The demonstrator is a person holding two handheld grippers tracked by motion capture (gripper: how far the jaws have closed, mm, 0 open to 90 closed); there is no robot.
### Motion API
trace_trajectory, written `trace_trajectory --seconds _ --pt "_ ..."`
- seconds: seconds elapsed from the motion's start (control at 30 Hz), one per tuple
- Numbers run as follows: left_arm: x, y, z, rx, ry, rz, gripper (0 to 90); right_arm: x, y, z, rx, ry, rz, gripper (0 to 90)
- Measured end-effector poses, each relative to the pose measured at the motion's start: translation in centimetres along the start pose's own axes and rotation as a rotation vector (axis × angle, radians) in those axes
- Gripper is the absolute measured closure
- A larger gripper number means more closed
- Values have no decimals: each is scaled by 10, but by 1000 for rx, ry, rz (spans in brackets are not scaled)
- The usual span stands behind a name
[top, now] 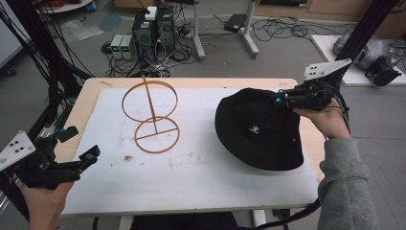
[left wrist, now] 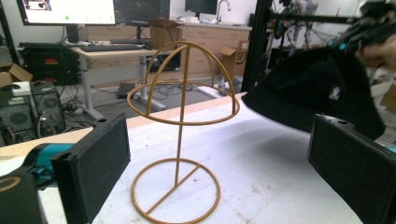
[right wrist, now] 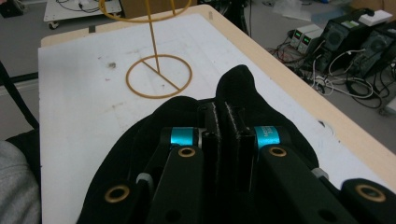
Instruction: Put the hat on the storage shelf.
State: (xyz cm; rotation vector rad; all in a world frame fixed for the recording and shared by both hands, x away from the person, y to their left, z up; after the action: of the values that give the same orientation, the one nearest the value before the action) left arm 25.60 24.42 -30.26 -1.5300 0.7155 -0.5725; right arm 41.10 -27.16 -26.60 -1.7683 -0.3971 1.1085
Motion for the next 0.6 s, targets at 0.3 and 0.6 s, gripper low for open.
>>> trace_trajectory --seconds 0.3,0.6 --pt "-2 1 -6 7 4 14 63 -10 -37 3 -36 -20 -37 860" --pt "-7 2 -7 5 -4 16 63 -13 -64 4 -57 -14 -44 860"
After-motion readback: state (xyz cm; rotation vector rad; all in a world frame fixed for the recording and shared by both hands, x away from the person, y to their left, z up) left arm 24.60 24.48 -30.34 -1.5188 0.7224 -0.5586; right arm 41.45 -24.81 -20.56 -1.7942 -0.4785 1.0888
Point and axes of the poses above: each handheld gripper's, and its own axes: x roughly forward along the jaws, y roughly out of its underside, z roughly to its left, the point moved 7 cm from there along x, roughly forward along the jaws, and after that the axes turned 10 degrees about y, right-handed, at the moved point
